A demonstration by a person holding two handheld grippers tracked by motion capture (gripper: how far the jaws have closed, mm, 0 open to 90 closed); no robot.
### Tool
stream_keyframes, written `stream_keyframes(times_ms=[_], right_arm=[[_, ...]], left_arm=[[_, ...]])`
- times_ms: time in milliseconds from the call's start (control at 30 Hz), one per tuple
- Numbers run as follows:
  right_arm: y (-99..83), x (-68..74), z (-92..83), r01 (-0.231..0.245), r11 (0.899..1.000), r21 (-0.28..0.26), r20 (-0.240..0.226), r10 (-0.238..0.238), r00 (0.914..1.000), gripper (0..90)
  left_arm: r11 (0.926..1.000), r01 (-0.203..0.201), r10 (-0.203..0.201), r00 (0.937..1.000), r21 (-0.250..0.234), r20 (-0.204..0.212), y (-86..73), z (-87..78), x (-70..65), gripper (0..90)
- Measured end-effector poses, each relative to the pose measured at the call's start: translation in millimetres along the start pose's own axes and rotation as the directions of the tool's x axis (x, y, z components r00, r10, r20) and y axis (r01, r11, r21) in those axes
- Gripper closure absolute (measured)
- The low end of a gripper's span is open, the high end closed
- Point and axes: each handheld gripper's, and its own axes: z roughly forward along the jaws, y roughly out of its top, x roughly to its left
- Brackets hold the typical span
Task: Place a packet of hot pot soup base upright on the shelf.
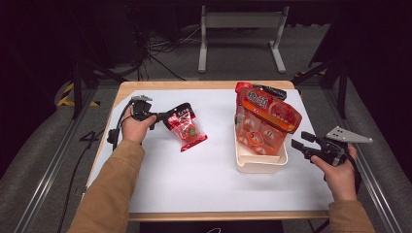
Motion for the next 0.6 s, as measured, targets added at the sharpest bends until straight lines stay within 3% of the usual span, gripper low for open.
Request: stream_keyframes(times_ms=[300, 467, 600], right_arm=[[-0.2, -2.1, -2.4, -0.004, 1.000, -0.002, 0.003, 0.004, 1.0000, 47.5], [-0.6, -2.7, -2.9, -0.005, 1.000, 0.002, 0.003, 0.005, 1.0000, 49.4], [-1.4, -2.7, -2.5, -0.004, 1.000, 0.009, 0.001, 0.004, 1.0000, 51.7]], left_arm=[[0.9957, -0.069, 0.073, 0.9953, -0.062, 0.064, 8.4, -18.5, -27.0, 89.7], [0.9873, -0.136, 0.144, 0.9848, -0.081, 0.097, 12.7, -26.3, -44.4, 89.9], [0.9827, -0.163, 0.172, 0.9783, -0.088, 0.115, 15.0, -31.6, -53.9, 90.0]])
